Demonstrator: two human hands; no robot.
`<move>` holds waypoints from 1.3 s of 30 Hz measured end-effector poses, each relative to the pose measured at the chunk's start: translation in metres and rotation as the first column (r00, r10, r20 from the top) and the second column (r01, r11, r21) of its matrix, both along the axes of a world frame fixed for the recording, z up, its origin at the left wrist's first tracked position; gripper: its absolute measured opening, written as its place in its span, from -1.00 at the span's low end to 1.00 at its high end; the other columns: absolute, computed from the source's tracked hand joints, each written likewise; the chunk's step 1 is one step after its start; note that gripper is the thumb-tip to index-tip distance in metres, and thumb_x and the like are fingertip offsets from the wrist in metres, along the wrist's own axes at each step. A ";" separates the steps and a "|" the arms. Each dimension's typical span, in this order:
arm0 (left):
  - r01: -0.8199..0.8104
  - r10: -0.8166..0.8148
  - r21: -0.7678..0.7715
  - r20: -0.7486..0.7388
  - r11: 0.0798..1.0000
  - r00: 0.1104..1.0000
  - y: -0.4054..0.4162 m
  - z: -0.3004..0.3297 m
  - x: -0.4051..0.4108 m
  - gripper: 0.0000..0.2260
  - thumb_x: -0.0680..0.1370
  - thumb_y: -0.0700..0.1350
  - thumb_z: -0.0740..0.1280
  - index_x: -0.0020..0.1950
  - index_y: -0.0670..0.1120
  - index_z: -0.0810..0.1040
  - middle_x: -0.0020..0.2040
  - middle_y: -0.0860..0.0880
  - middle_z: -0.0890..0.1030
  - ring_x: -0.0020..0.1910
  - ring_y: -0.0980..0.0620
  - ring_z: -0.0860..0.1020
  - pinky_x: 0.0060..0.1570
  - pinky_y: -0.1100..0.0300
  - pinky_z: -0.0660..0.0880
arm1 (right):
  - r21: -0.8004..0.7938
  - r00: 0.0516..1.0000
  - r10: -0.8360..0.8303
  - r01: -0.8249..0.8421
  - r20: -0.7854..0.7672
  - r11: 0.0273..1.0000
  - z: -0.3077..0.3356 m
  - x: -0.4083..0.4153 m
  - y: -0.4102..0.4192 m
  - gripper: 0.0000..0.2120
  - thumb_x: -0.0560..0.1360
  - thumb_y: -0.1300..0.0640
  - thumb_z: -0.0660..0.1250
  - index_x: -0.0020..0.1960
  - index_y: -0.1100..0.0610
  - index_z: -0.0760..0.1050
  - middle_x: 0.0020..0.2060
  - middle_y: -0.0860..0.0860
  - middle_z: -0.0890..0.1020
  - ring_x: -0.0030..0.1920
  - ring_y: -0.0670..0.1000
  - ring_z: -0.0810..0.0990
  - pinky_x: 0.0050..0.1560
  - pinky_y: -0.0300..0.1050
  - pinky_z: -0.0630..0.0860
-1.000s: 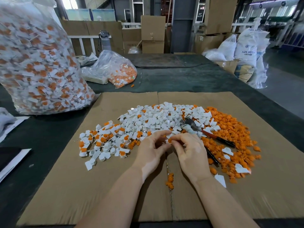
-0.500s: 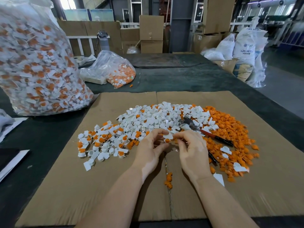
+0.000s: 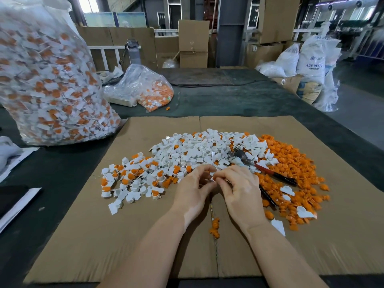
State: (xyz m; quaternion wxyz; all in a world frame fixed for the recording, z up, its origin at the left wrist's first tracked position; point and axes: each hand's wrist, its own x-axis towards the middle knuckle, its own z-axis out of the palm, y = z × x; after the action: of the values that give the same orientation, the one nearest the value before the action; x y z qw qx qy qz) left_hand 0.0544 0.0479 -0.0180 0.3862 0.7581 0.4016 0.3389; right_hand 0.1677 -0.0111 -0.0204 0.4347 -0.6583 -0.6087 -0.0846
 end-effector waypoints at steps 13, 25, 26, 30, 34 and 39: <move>-0.422 0.506 0.339 -0.218 0.841 0.834 0.031 0.018 -0.046 -0.79 0.55 -0.02 0.31 0.17 0.00 0.56 -0.02 0.05 0.35 0.05 0.02 0.41 0.03 0.18 0.34 | 0.046 0.993 -0.114 0.115 -0.021 0.992 -0.005 0.001 0.003 -0.88 0.39 0.34 0.43 -0.16 0.15 0.61 -0.24 -0.01 0.60 -0.13 0.05 0.57 -0.08 -0.10 0.32; -0.516 0.662 0.416 -0.425 0.749 0.618 0.042 0.018 -0.058 -0.73 0.59 -0.05 0.24 0.29 0.03 0.50 0.25 -0.04 0.41 0.25 -0.07 0.25 0.21 0.01 0.20 | -0.033 0.956 -0.292 0.292 -0.005 0.956 -0.009 0.002 0.005 -0.86 0.37 0.35 0.43 -0.17 0.14 0.61 -0.24 0.01 0.61 -0.13 0.12 0.55 -0.05 -0.07 0.21; -0.515 0.675 0.443 -0.383 0.734 0.631 0.041 0.018 -0.056 -0.73 0.58 -0.06 0.26 0.28 0.02 0.51 0.24 -0.04 0.42 0.25 -0.07 0.24 0.20 0.01 0.21 | -0.033 0.953 -0.304 0.304 0.006 0.952 -0.009 0.002 0.005 -0.85 0.36 0.36 0.44 -0.17 0.14 0.62 -0.24 0.01 0.61 -0.13 0.12 0.56 -0.06 -0.07 0.21; -0.304 0.426 0.436 -0.214 0.847 0.879 0.030 0.016 -0.034 -0.79 0.55 -0.23 0.30 0.16 -0.09 0.60 0.05 -0.01 0.51 0.09 0.00 0.44 0.03 0.24 0.34 | -0.023 0.922 -0.386 0.387 0.034 0.922 -0.010 0.001 0.007 -0.83 0.31 0.38 0.46 -0.21 0.14 0.61 -0.26 0.02 0.62 -0.16 0.13 0.56 -0.07 -0.02 0.23; -0.089 0.254 0.373 -0.419 0.923 0.872 0.021 0.002 -0.010 -0.56 0.51 -0.38 0.20 0.34 -0.05 0.46 0.24 -0.03 0.46 0.22 -0.01 0.40 0.17 0.21 0.35 | -0.029 0.891 -0.452 0.453 0.041 0.891 -0.013 0.002 0.008 -0.86 0.33 0.37 0.44 -0.21 0.15 0.62 -0.24 0.05 0.63 -0.14 0.16 0.56 -0.02 0.06 0.27; -0.053 0.251 0.389 -0.480 0.920 0.841 0.019 -0.007 0.003 -0.65 0.54 -0.30 0.23 0.30 -0.06 0.47 0.16 -0.03 0.45 0.16 0.00 0.40 0.11 0.22 0.35 | -0.029 0.874 -0.463 0.472 0.150 0.881 -0.015 0.001 0.011 -0.92 0.33 0.27 0.48 -0.20 0.15 0.64 -0.23 0.09 0.61 -0.17 0.17 0.53 -0.06 0.03 0.21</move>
State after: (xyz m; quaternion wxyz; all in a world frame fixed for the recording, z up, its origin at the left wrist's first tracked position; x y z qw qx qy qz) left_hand 0.0571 0.0664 -0.0250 0.0885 0.8440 0.4816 0.2190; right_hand 0.1689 -0.0004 -0.0353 0.3364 -0.7921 -0.4627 -0.2129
